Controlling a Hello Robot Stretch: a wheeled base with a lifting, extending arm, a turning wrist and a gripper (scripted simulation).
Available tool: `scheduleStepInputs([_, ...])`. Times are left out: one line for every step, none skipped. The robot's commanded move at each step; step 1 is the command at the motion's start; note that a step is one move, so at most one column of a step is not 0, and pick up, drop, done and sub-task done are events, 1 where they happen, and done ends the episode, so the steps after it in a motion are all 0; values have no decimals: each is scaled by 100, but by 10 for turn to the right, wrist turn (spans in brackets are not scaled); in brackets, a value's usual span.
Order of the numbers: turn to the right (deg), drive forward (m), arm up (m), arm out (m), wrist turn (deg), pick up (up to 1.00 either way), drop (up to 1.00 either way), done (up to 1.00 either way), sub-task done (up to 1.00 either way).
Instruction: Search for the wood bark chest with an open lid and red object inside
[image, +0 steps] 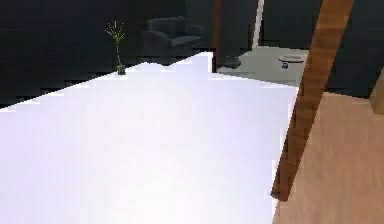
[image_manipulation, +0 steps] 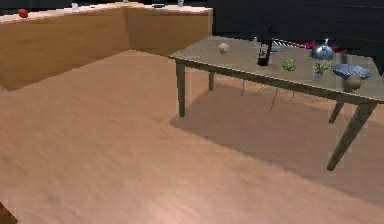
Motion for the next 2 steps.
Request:
scheduleStepInputs([0, 100, 0, 0, 0, 0, 0, 0, 0])
scheduleStepInputs([60, 0, 0, 0, 0, 0, 0, 0, 0])
